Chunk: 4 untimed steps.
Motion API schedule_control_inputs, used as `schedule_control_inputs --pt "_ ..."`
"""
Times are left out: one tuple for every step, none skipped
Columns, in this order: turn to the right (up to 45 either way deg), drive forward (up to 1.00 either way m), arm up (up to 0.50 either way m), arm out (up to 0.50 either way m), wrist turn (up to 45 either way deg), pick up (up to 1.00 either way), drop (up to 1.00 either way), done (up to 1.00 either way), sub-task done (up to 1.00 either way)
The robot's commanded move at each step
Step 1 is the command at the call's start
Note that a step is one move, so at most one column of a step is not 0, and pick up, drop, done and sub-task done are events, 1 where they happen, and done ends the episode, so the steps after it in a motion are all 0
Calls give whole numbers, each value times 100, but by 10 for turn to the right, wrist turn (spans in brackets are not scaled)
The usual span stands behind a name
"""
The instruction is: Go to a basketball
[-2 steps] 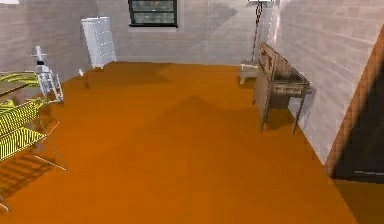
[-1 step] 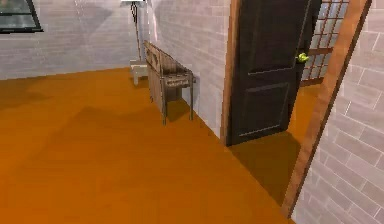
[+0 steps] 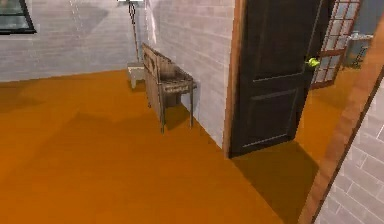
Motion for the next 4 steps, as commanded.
schedule_control_inputs --pt "150 0 0 0 0 0 0 0 0" --pt "0 100 0 0 0 0 0 0 0" --pt "150 0 0 0 0 0 0 0 0" --pt "0 15 0 0 0 0 0 0 0"
